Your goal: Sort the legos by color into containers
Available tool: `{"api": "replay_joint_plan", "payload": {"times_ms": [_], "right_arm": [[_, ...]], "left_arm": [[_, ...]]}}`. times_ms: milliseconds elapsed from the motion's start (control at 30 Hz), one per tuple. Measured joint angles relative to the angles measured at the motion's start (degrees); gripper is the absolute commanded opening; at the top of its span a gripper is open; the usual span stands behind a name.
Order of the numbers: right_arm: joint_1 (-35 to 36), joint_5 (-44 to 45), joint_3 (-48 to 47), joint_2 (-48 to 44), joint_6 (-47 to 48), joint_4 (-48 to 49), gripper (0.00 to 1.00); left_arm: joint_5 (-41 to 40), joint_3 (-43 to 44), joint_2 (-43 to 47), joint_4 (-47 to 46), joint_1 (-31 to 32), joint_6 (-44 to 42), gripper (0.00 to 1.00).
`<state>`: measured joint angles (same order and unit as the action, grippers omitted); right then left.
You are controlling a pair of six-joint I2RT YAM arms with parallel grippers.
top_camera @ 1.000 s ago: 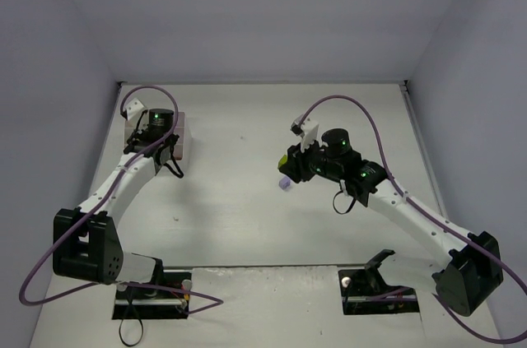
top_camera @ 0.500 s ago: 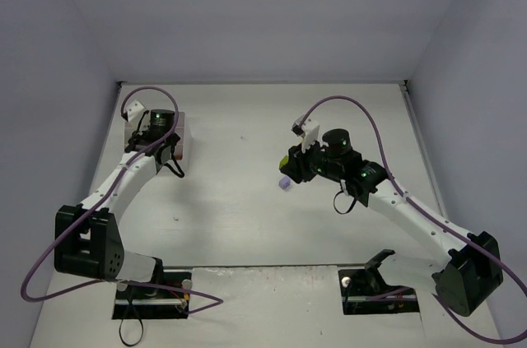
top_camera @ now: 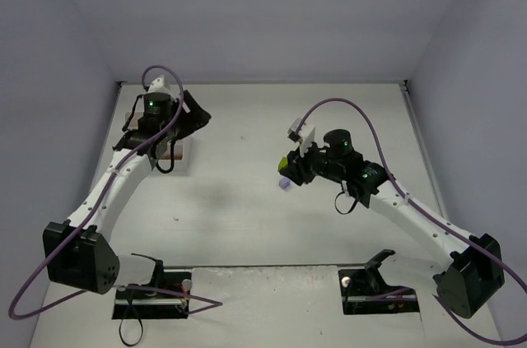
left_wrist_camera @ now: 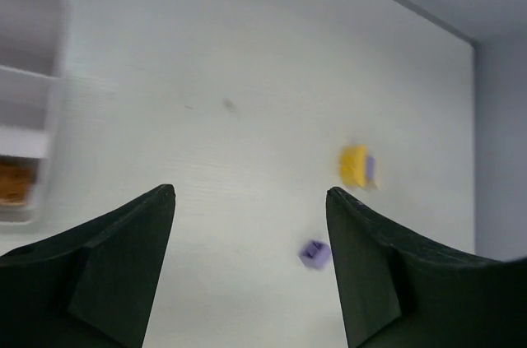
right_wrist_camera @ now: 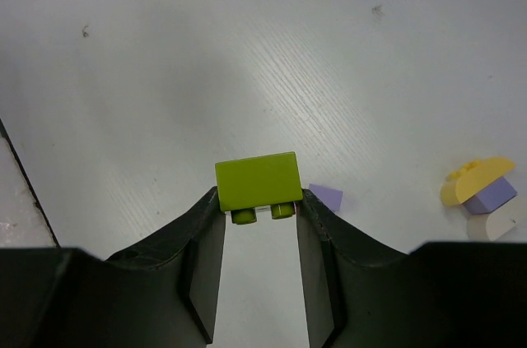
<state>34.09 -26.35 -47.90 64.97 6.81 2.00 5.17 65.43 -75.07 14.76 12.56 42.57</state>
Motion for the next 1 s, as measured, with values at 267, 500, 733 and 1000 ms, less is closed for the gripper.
{"api": "replay_joint_plan", "payload": {"times_ms": [267,500,733,1000], "right_arm": [[0.0,-4.0,-1.9,0.0,3.3,0.0,0.03],[0.0,-6.1,-2.1,-1.3,4.6,-0.1,0.03],[0.0,-6.1,-2.1,-2.3,5.1,-0.1,0.03],[0.0,-6.0,-2.1,-2.3,5.3,-0.5,0.03]], "left_arm": [[22.2,8.2,-3.9,0.0,14.6,-5.7,0.68],[33.6,11.3,-9.4,1.2,19.3,-7.6,0.68],[37.8,13.0,-13.0,5.8,21.3,-10.2,0.67],[41.4,15.5,-15.8,9.1,22.3,-12.0,0.55]]}}
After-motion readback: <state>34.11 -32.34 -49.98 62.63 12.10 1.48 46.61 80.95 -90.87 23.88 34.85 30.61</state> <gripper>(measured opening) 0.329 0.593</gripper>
